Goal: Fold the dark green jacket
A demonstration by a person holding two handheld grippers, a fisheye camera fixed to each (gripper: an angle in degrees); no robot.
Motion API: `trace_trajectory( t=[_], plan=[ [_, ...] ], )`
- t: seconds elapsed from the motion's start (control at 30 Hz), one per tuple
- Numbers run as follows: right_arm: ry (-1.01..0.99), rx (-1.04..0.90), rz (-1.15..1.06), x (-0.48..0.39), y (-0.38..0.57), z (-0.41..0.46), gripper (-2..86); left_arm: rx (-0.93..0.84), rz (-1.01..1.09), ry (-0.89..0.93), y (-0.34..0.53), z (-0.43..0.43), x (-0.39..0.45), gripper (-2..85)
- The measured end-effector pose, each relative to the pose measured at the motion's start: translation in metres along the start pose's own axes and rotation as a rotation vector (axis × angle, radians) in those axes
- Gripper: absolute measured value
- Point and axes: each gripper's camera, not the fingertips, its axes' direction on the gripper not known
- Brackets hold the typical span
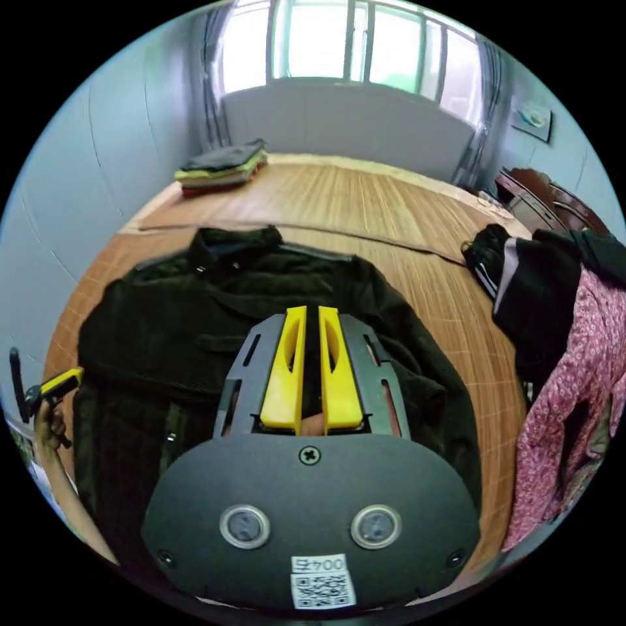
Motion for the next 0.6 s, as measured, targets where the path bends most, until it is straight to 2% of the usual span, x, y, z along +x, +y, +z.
trace_trajectory(
  t=[0.13,0.2,0.3,0.43,0.6],
  plan=[
    [-0.339,0.012,-0.294,-0.097,-0.011,-0.004,6.4,0.162,-0.127,0.059,0.010,-0.017,-0.020,0.1],
    [-0.450,-0.078,-0.378,-0.131,-0.012,0.012,6.6,0.136,-0.103,0.126,0.009,-0.013,-0.023,0.1],
    [-0.347,-0.386,-0.509,-0.168,-0.004,0.068,6.5,0.023,-0.055,0.076,0.005,0.007,-0.018,0.1],
    [-0.427,-0.162,-0.486,-0.191,-0.062,0.045,7.8,0.000,-0.006,0.116,0.005,0.007,-0.016,0.1],
    [-0.434,-0.181,-0.686,-0.294,-0.141,0.082,10.7,-0.002,-0.010,0.144,0.006,0.002,-0.025,0.1]
  ],
)
